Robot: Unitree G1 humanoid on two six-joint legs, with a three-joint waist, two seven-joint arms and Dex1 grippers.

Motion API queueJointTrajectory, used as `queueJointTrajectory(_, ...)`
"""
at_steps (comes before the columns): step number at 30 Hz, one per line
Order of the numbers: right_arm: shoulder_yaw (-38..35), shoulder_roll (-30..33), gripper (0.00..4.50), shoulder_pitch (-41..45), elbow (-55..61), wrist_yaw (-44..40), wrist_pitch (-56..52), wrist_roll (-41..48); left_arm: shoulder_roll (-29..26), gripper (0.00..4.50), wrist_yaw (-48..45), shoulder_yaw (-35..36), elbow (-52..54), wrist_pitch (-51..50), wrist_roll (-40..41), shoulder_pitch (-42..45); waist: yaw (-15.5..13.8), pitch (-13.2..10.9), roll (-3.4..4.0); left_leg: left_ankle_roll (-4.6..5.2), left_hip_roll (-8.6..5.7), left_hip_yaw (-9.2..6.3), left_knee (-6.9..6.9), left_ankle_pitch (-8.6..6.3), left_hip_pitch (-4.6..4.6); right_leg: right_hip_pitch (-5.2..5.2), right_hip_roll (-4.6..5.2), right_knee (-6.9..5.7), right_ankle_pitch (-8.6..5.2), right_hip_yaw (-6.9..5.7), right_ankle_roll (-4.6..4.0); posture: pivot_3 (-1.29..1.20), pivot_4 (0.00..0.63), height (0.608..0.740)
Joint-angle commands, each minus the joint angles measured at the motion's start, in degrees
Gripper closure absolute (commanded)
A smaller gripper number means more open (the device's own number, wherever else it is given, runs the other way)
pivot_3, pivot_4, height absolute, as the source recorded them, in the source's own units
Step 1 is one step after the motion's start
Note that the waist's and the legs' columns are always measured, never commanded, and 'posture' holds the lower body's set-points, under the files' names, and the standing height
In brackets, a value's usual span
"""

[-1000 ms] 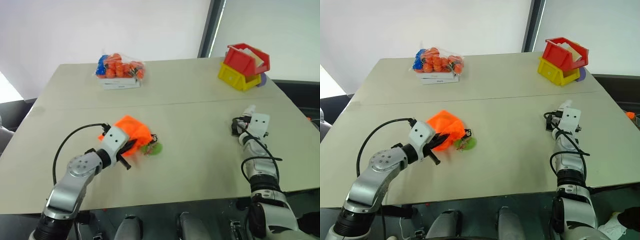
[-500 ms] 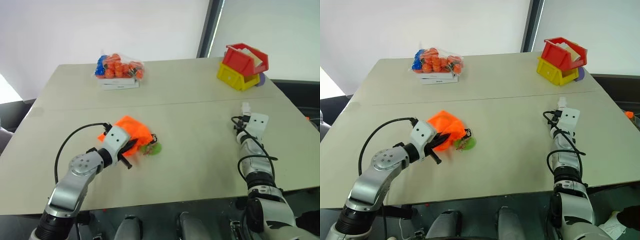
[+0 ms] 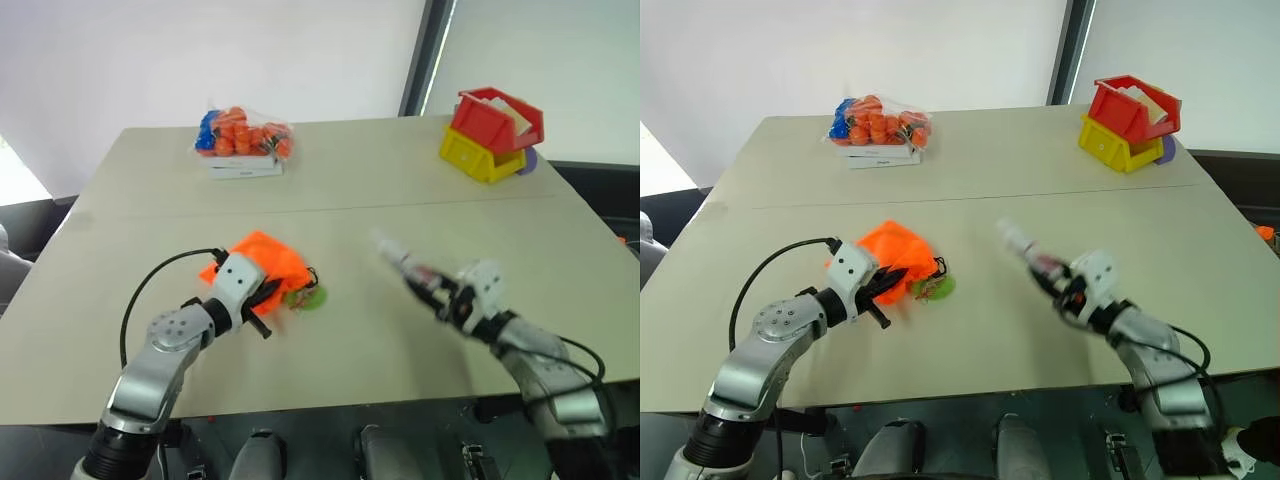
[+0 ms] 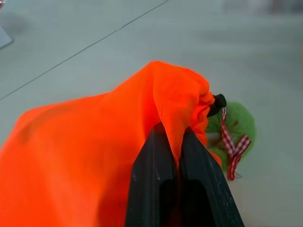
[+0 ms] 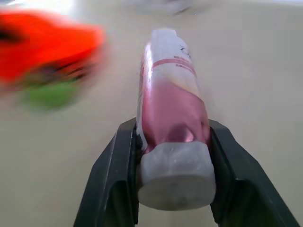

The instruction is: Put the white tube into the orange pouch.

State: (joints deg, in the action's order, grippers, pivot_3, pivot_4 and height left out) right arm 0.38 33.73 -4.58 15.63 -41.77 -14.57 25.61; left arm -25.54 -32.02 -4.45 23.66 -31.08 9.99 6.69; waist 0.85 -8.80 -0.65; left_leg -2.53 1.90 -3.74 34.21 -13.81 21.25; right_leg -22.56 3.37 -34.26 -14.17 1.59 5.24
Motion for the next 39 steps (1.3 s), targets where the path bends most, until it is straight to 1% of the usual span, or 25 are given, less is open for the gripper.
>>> queueJointTrajectory(1, 1.43, 0.51, 3.24, 0.04, 7.10, -2.05, -4.31, 3.26, 0.39, 4.50, 0.24, -0.14, 1.86, 0.03, 0.89, 0.32, 0.24, -0.03, -0.05, 0.00, 0.00, 0.01, 0.03, 0.00, 0.00, -0.01, 0.01, 0.01, 0.02, 0.01, -0.04, 0.00, 0.150, 0.740)
queueJointTrajectory(7, 6.60, -1.98, 3.24, 3.27, 8.98, -1.10, -8.04, 1.16, 0.70, 4.50, 0.64, -1.01, 3.49, -0.92, 1.23, 0.73, 0.04, -0.15, -0.27, -0.03, -0.01, 0.01, 0.17, -0.02, 0.05, -0.07, 0.06, 0.11, 0.04, 0.00, -0.08, 0.00, 0.150, 0.740)
queueJointTrajectory(13, 9.27, -3.71, 3.24, 6.17, 8.47, -0.59, -9.42, -0.52, 1.25, 4.50, 1.09, -1.82, 4.47, -1.53, 1.40, 1.07, -0.25, -0.14, -0.29, -0.03, -0.07, 0.04, 0.03, -0.01, 0.14, -0.12, 0.13, 0.13, 0.07, -0.01, -0.10, 0.00, 0.150, 0.740)
queueJointTrajectory(14, 9.30, -4.75, 3.24, 7.07, 7.81, 0.34, -9.37, -0.86, 1.27, 4.50, 0.94, -1.94, 4.81, -1.57, 1.60, 1.03, -0.26, -0.13, -0.30, -0.03, -0.07, 0.03, 0.00, -0.01, 0.14, -0.11, 0.12, 0.12, 0.14, -0.02, -0.23, 0.00, 0.150, 0.740)
queueJointTrajectory(17, 10.66, -7.32, 3.24, 10.16, 5.41, 2.51, -9.25, -3.37, 1.10, 4.50, 0.08, -2.07, 5.97, -1.92, 2.48, 0.90, -0.02, -0.12, -0.31, -0.02, -0.05, -0.03, -0.06, -0.01, 0.13, -0.14, 0.05, 0.09, 0.14, -0.05, -0.23, 0.00, 0.150, 0.740)
queueJointTrajectory(20, 11.59, -9.62, 3.24, 12.40, 3.12, 4.00, -8.50, -5.87, 0.88, 4.50, -0.53, -2.18, 6.69, -2.33, 3.11, 0.82, 0.00, -0.12, -0.31, -0.02, -0.04, -0.04, -0.05, -0.01, 0.08, -0.13, 0.02, 0.05, 0.04, -0.05, -0.05, 0.00, 0.150, 0.740)
queueJointTrajectory(28, 15.86, -13.68, 3.24, 17.75, -0.86, 4.70, -8.68, -10.84, 0.09, 4.50, -1.22, -3.23, 7.38, -2.57, 3.93, 1.10, -0.06, -0.12, -0.30, -0.02, -0.04, -0.04, -0.01, 0.00, 0.09, -0.12, 0.03, 0.05, 0.13, -0.05, -0.20, 0.00, 0.150, 0.740)
queueJointTrajectory(34, 17.82, -20.17, 3.24, 25.02, -7.30, 10.55, -12.09, -15.75, -0.29, 4.50, -1.83, -3.93, 8.56, -3.13, 4.83, 1.00, 0.19, -0.12, -0.30, -0.01, -0.04, -0.06, -0.02, 0.00, 0.07, -0.14, -0.01, -0.03, 0.19, -0.05, -0.29, 0.00, 0.150, 0.740)
queueJointTrajectory(39, 19.19, -20.77, 3.24, 26.47, -8.69, 10.23, -10.85, -18.38, -0.86, 4.50, -1.54, -3.31, 8.52, -3.11, 4.49, 0.53, -0.12, -0.10, -0.30, -0.02, -0.04, -0.10, -0.02, 0.00, 0.09, -0.14, -0.02, -0.05, 0.19, -0.05, -0.29, 0.00, 0.150, 0.740)
